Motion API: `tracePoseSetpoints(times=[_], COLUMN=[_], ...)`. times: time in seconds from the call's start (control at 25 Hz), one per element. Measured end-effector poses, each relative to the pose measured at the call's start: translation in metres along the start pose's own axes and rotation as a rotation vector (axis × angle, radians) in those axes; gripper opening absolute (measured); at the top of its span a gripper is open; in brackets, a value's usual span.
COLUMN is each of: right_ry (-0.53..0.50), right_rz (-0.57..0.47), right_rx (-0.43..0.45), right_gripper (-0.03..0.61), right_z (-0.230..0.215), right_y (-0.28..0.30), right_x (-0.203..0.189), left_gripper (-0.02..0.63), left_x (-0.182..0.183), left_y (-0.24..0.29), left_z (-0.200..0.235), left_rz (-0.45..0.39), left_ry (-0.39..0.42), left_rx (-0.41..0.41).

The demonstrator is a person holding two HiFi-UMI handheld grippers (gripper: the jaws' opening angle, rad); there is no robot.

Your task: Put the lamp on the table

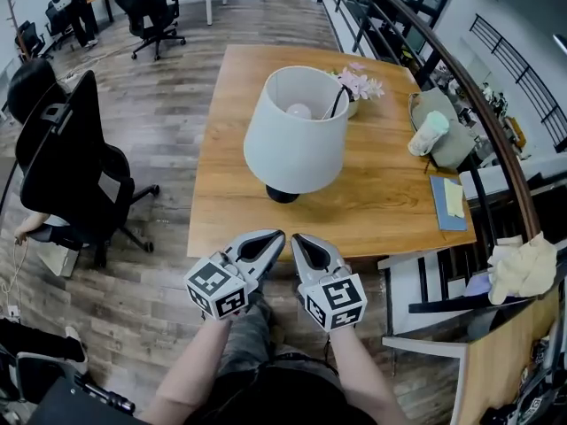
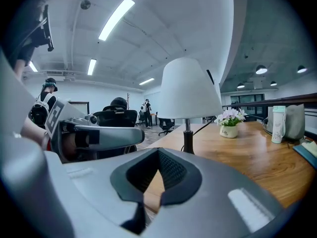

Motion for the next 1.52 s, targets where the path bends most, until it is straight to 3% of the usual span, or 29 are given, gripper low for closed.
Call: tracePoseSetpoints(times=[0.96, 1.52], right_ry=[-0.036, -0.087], right_rz=[-0.168, -0.215], right_rx=[-0.104, -0.081], right_gripper=[0.008, 0.006], right_z=[-0.021, -0.003], right_y=[-0.061, -0.072], right_x=[0.046, 0.069], left_gripper=[-0.003, -0.003], left_x=[0.058, 0.08], left_y=[-0.057, -0.073], left_z=[0.001, -0.012], left_rz=[-0.119, -0.153], left_ry=[0.096, 0.133], left_rx=[0.239, 0.236])
Point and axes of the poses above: the fingertips, and each gripper's own axes: y forward along the fingers, z to its left, x out of its top, the point moved 7 cm from there along -y, backward along the fingers, and after that the axes turned 10 degrees about z, right-handed, at the moved point
